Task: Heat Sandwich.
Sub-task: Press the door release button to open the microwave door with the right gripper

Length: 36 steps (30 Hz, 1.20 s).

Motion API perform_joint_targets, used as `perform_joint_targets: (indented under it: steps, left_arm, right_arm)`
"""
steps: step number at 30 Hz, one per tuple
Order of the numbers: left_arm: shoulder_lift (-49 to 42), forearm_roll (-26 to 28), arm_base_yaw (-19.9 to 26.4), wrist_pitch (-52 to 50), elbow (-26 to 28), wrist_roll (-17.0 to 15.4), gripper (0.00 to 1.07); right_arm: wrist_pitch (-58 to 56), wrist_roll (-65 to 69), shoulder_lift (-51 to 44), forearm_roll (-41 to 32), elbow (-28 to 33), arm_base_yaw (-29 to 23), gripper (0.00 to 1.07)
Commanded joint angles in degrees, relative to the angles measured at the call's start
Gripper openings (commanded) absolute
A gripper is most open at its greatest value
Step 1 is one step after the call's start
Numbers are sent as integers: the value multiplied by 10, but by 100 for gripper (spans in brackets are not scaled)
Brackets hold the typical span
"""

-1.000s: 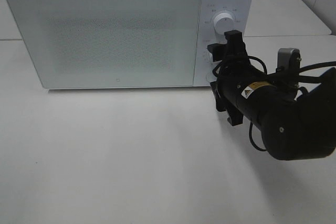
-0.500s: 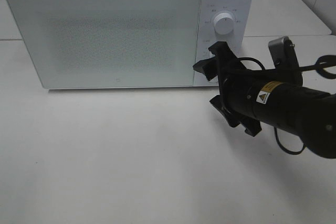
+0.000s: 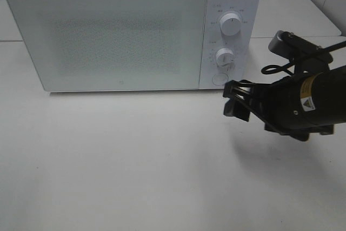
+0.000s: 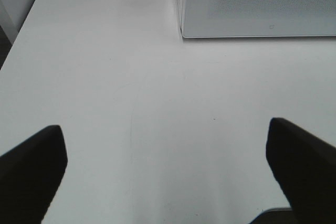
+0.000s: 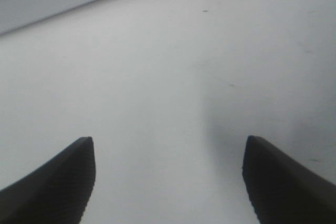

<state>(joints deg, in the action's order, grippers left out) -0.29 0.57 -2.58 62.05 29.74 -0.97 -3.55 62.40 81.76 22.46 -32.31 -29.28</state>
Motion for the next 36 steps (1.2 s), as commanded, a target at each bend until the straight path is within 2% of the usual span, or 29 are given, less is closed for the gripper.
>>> perform_joint_targets:
  steps: [1, 2, 4, 6, 11, 28, 34, 36]
  left_arm:
    - [-10, 1, -2, -7, -1, -1, 98]
    - [-10, 1, -2, -7, -1, -1, 98]
    - [-10, 1, -2, -7, -1, -1, 98]
    - [-10, 1, -2, -7, -1, -1, 98]
    - [-10, 1, -2, -7, -1, -1, 98]
    - [-10, 1, -2, -7, -1, -1, 98]
    - [-10, 1, -2, -7, -1, -1, 98]
    - [-10, 1, -2, -7, -1, -1, 98]
  right_arm:
    - [-142, -106, -26, -6, -27, 3, 75]
    - [-205, -186, -35, -44, -44, 3, 75]
    - [-229, -223, -38, -62, -50, 3, 75]
    - [-296, -338, -50, -125, -71, 3, 75]
    - [-368, -462, -89, -171, -88, 3, 75]
    - [-531, -527, -313, -175, -88, 3, 75]
    - [-561, -532, -414, -175, -84, 3, 75]
    - [-567, -534, -474, -175, -77, 3, 75]
